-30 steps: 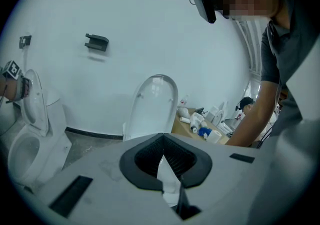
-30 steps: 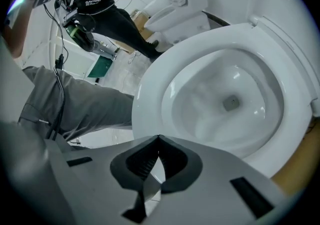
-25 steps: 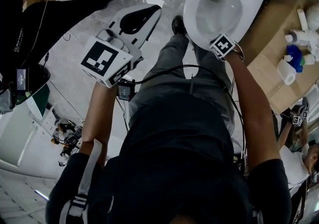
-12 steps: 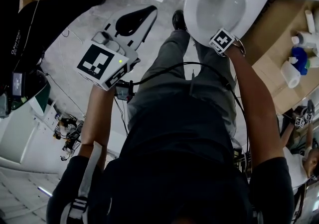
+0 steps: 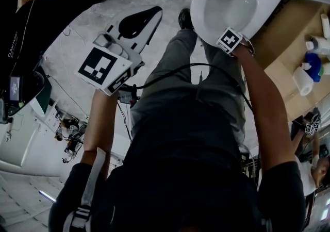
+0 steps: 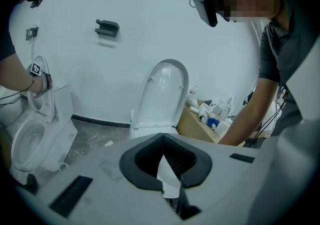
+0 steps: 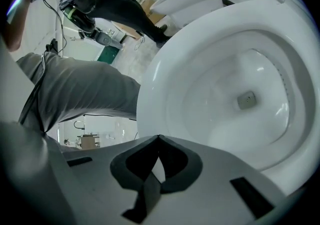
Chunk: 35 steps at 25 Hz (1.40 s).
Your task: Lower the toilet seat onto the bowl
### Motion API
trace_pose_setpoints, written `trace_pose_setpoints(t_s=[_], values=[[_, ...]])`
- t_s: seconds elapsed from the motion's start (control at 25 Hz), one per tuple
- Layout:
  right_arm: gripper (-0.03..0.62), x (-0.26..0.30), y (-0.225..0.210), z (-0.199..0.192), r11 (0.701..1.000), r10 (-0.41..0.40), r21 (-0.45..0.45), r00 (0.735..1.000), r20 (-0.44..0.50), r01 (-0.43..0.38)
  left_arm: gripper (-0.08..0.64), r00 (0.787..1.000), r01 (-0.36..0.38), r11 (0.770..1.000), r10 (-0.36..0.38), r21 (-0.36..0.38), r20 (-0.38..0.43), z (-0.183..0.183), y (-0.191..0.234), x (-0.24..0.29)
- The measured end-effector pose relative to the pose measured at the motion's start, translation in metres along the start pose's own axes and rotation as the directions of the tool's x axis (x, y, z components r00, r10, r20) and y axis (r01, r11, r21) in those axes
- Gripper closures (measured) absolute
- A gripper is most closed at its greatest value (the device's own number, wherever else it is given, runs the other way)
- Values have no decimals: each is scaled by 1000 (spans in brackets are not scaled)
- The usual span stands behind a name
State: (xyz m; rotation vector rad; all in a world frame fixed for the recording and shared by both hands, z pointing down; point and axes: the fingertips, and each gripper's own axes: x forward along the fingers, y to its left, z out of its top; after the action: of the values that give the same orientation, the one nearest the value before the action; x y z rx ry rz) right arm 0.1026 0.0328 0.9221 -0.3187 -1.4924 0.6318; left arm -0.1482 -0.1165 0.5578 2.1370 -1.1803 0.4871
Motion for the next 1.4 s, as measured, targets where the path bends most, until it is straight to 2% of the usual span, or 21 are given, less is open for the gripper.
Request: trace_pose_setpoints(t_s=[0.04, 0.16, 0.32, 0.6, 0.72, 0.8, 0.84, 0.88, 0.96, 1.12, 1.2, 1.24, 1.32, 1.4], values=[[584, 2, -2, 0, 1000, -3, -2, 1000, 1, 3, 555, 1000, 0, 1000, 0, 1, -2, -1, 1, 1], [584, 11, 8, 9, 998, 55, -4, 997, 50, -55, 555, 1000, -2, 1000, 2, 1, 0, -3, 2, 2], [584, 14, -15, -3, 999, -46, -19, 999, -13, 45, 555, 1000, 3, 1000, -3, 9, -4, -5, 0, 6], [584, 24, -20, 2, 996, -19, -91, 999, -33, 16, 555, 1000, 17, 1000, -17, 8, -25, -18, -1, 13], [584, 24, -16, 4, 997, 32, -68, 999, -14, -33, 555, 999, 19, 1000, -19, 10, -27, -21, 0, 15], [584, 14, -24, -1, 999, -16, -31, 1000, -7, 16, 555, 999, 26, 1000, -26, 3, -19, -17, -2, 17], [584, 5, -25, 1, 999, -37, -9, 999, 33, 37, 555, 999, 33, 999, -33, 2, -16, -14, -5, 17], [584, -5, -22, 10, 999, -38, 17, 993, 110, 37, 555, 999, 39, 999, -39, 3, -14, -9, -8, 15], [584, -35, -9, 30, 997, -32, 71, 961, 273, 13, 555, 999, 46, 999, -46, 7, -12, 2, -13, 8], [584, -114, -9, 46, 978, -94, 206, 865, 493, -12, 555, 997, 66, 997, -68, 41, 45, 39, -21, -3], [584, -153, -14, 47, 965, -153, 261, 825, 543, 7, 555, 993, 82, 994, -88, 72, 78, 58, -24, -7], [584, -168, -13, 45, 960, -183, 278, 815, 550, 28, 555, 992, 91, 992, -98, 85, 84, 65, -26, -11], [584, -188, 0, 41, 954, -224, 291, 810, 542, 69, 555, 991, 102, 991, -109, 92, 82, 72, -31, -22], [584, -198, 15, 32, 950, -247, 297, 816, 523, 97, 555, 990, 111, 989, -118, 97, 74, 75, -36, -31]])
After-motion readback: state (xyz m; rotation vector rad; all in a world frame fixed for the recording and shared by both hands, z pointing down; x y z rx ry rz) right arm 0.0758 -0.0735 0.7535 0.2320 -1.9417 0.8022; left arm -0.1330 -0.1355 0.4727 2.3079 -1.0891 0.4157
